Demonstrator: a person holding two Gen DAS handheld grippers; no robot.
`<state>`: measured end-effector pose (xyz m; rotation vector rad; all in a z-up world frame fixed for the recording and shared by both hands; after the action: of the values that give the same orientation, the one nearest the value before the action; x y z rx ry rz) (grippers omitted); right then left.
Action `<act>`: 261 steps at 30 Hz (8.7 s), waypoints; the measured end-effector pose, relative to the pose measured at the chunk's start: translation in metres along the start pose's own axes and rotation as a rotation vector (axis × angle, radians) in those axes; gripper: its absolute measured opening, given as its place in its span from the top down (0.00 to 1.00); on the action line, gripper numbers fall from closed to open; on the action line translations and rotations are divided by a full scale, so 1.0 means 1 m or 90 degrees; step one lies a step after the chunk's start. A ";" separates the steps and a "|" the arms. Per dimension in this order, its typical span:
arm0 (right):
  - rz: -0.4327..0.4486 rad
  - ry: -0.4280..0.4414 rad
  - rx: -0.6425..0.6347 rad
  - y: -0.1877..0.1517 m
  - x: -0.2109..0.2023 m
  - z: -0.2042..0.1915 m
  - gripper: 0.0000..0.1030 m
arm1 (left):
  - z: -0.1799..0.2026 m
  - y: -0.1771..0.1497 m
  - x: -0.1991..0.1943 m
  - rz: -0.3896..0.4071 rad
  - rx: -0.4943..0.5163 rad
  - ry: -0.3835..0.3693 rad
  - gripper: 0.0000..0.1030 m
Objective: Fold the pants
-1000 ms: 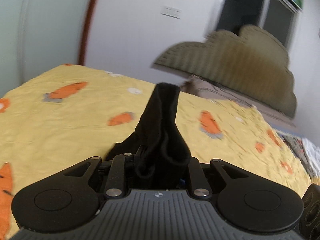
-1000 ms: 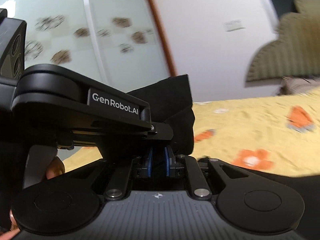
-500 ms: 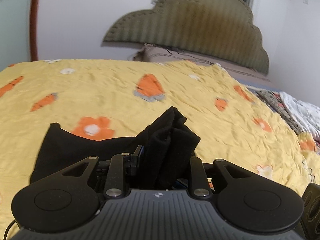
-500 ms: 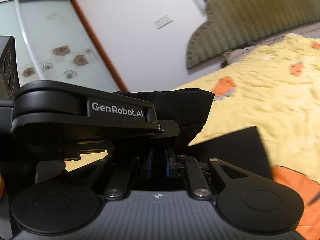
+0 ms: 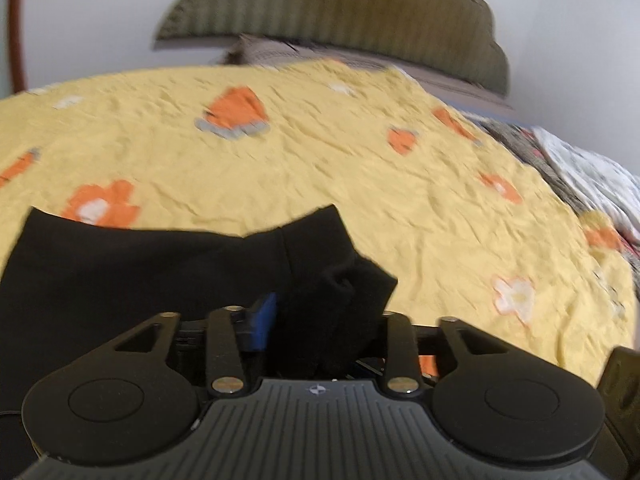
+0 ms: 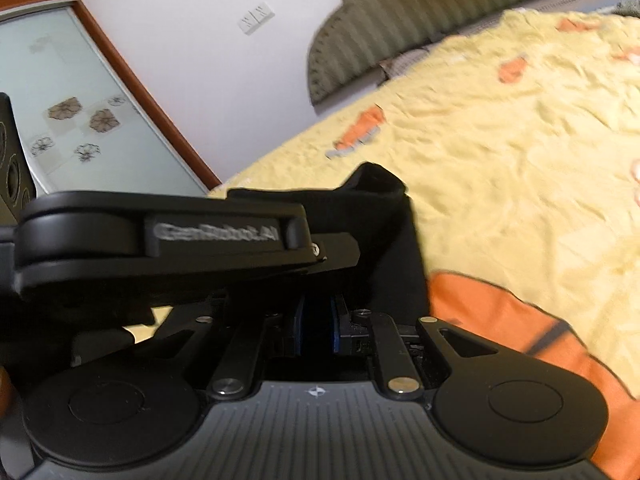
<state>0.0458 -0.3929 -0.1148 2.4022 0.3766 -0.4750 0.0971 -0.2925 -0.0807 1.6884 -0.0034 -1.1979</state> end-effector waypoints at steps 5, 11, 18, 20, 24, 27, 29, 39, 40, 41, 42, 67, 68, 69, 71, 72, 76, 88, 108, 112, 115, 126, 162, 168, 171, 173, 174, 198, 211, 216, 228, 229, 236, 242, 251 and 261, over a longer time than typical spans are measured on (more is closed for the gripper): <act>0.036 -0.068 -0.014 0.007 -0.040 0.029 0.83 | -0.005 -0.005 -0.022 0.005 -0.005 -0.109 0.31; 0.102 -0.040 -0.042 0.047 -0.052 0.018 0.21 | -0.079 -0.001 -0.053 0.045 -0.046 0.062 0.25; -0.021 0.038 0.009 0.067 0.024 0.001 0.39 | -0.172 -0.001 -0.040 -0.025 -0.002 0.353 0.20; -0.055 0.033 0.046 0.065 0.040 0.008 0.53 | -0.181 -0.005 -0.026 -0.069 0.047 0.379 0.20; -0.077 0.014 0.029 0.065 0.059 0.007 0.85 | -0.180 -0.018 -0.009 -0.088 0.076 0.373 0.20; -0.038 -0.025 -0.026 0.068 0.053 0.004 0.89 | -0.177 -0.022 -0.007 -0.076 0.071 0.368 0.18; -0.034 -0.031 -0.034 0.071 0.053 0.006 0.89 | -0.180 -0.025 -0.006 -0.072 0.054 0.359 0.18; 0.072 -0.101 -0.084 0.061 -0.028 0.003 0.81 | -0.153 -0.040 -0.034 -0.044 0.033 0.247 0.19; 0.070 -0.087 -0.085 0.054 -0.038 -0.001 0.81 | -0.148 -0.043 -0.037 -0.038 0.032 0.234 0.19; 0.061 -0.077 -0.087 0.045 -0.045 -0.003 0.81 | -0.142 -0.046 -0.040 -0.031 0.032 0.218 0.19; 0.053 -0.073 -0.091 0.037 -0.052 -0.005 0.81 | -0.136 -0.048 -0.041 -0.027 0.033 0.205 0.19; 0.015 -0.067 -0.022 -0.011 -0.056 0.010 0.93 | -0.088 -0.073 -0.034 -0.011 0.066 0.136 0.10; 0.003 -0.072 -0.028 -0.013 -0.054 0.012 0.93 | -0.089 -0.073 -0.034 -0.012 0.066 0.135 0.11; 0.003 -0.068 -0.028 -0.011 -0.056 0.011 0.87 | -0.088 -0.073 -0.036 -0.012 0.067 0.134 0.13; 0.030 -0.086 -0.040 0.001 -0.066 0.005 0.84 | -0.093 -0.069 -0.043 -0.008 0.066 0.136 0.13; 0.063 -0.099 -0.069 0.010 -0.071 -0.002 0.84 | -0.098 -0.066 -0.046 -0.002 0.059 0.141 0.13; 0.071 -0.124 -0.250 0.038 -0.043 -0.039 0.84 | -0.124 -0.048 -0.045 -0.003 0.014 0.155 0.13; -0.060 -0.217 -0.380 0.051 0.073 -0.028 0.84 | -0.187 -0.028 0.005 -0.097 -0.047 0.220 0.15; -0.045 -0.188 -0.415 -0.032 -0.001 -0.045 0.77 | -0.156 -0.113 -0.067 -0.084 -0.073 0.140 0.12; -0.002 -0.213 -0.407 -0.035 -0.011 -0.064 0.76 | -0.168 -0.109 -0.092 -0.065 -0.104 0.128 0.21; 0.003 -0.139 -0.442 -0.063 -0.018 -0.098 0.75 | -0.198 -0.110 -0.121 -0.034 -0.147 0.206 0.20; -0.115 -0.025 -0.502 -0.157 0.003 -0.144 0.71 | -0.192 -0.158 -0.145 -0.064 0.009 0.202 0.14; -0.015 -0.109 -0.427 -0.105 0.014 -0.107 0.29 | -0.177 -0.167 -0.138 -0.037 0.021 0.198 0.24; -0.007 -0.114 -0.435 -0.107 0.017 -0.104 0.24 | -0.173 -0.130 -0.149 0.022 -0.009 0.181 0.23; -0.004 -0.113 -0.435 -0.109 0.017 -0.102 0.24 | -0.172 -0.112 -0.137 0.031 -0.038 0.164 0.23; -0.005 -0.114 -0.436 -0.109 0.017 -0.102 0.24 | -0.169 -0.110 -0.118 0.000 -0.035 0.166 0.24; -0.006 -0.115 -0.437 -0.109 0.016 -0.102 0.24 | -0.166 -0.114 -0.108 -0.020 -0.025 0.173 0.27; 0.025 -0.200 -0.372 -0.068 -0.010 -0.069 0.22 | -0.152 -0.144 -0.107 -0.061 0.030 0.258 0.28; 0.007 -0.203 -0.396 -0.073 -0.011 -0.066 0.22 | -0.152 -0.144 -0.109 -0.063 0.025 0.258 0.28; 0.064 -0.188 -0.364 -0.062 -0.030 -0.073 0.22 | -0.147 -0.124 -0.121 -0.015 -0.016 0.196 0.28; 0.039 -0.189 -0.374 -0.045 -0.028 -0.065 0.19 | -0.118 -0.109 -0.096 -0.016 0.039 0.170 0.31; 0.044 -0.187 -0.366 -0.033 -0.025 -0.066 0.19 | -0.119 -0.104 -0.097 -0.007 0.034 0.164 0.31; -0.060 -0.147 -0.279 0.031 0.048 -0.038 0.20 | -0.119 -0.100 -0.060 -0.051 0.026 0.161 0.30; 0.000 -0.190 -0.248 0.050 0.033 -0.022 0.20 | -0.116 -0.095 -0.072 -0.007 0.052 0.176 0.29; 0.025 -0.275 -0.334 0.007 0.015 -0.028 0.15 | -0.110 -0.098 -0.055 -0.026 0.060 0.188 0.24; -0.002 -0.249 -0.349 -0.049 -0.013 -0.049 0.12 | -0.112 -0.105 -0.075 -0.026 0.001 0.186 0.24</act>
<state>0.0273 -0.3269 -0.1006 1.7342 0.2885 -0.7209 0.0848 -0.1242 -0.1054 1.8583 0.2101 -0.9715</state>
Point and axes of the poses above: each gripper's, at about its wrist camera, not at the fingertips, and x roughly the way its jaws point, z to its right, y to its top, the point moved 8 cm from there along x, roughly the way its jaws point, and after that the axes turned 13 degrees about x, right-handed, at the moved point
